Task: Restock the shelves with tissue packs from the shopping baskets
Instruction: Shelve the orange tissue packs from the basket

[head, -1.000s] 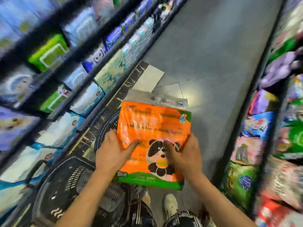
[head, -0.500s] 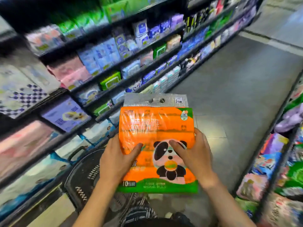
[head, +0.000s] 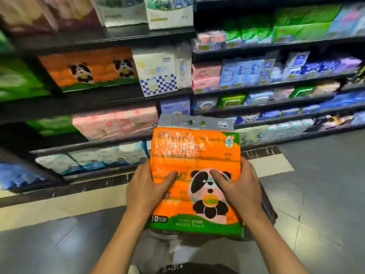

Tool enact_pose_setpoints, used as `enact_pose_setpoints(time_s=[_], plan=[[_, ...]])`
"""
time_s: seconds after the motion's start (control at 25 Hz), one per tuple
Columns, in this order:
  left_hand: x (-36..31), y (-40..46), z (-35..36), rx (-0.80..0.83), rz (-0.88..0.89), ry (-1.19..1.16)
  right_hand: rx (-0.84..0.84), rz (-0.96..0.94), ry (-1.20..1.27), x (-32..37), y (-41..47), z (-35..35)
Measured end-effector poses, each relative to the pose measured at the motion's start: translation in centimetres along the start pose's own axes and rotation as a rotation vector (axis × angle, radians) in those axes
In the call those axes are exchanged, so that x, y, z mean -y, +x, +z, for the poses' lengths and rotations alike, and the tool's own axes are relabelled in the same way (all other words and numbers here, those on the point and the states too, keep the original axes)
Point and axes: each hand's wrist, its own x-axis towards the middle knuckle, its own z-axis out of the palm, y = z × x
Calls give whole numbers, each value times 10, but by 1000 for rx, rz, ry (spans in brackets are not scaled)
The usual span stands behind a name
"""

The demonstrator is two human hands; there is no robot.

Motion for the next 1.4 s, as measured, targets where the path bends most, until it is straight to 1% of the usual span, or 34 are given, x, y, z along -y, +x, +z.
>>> enact_pose_setpoints(time_s=[0.16,0.32,0.4,0.48,0.6,0.76,0.88,0.96,1.04,1.12,1.28,1.4], plan=[[94,8,-74,-104,-137,-11,135,-94,-20,76,-10,100],[201,32,-161,-168,-272,-8,235,-164,-6,166,-34,218],[242,46,-198,-194,-303,-38,256,-191,6,208,-43,262],[268,66,-221,-215,-304,-60,254,-204,16,238,-42,292],[284,106,-235,-190,-263,-8,225,-188,8,260,-26,315],[282,168,-233,-109,-225,-22,156,-150,21,271,17,335],[281,209,-230,-73,-227,7,170,-143,47,274,55,356],[283,240,-232,-40,-215,-14,166,-153,51,279,83,375],[283,273,-231,-42,-185,-44,165,-157,81,286,111,389],[282,303,-227,-60,-147,-50,135,-170,100,294,139,396],[281,353,-216,-59,-88,-68,138,-194,172,305,183,404],[287,392,-210,-3,-56,-83,172,-194,198,311,212,412]])
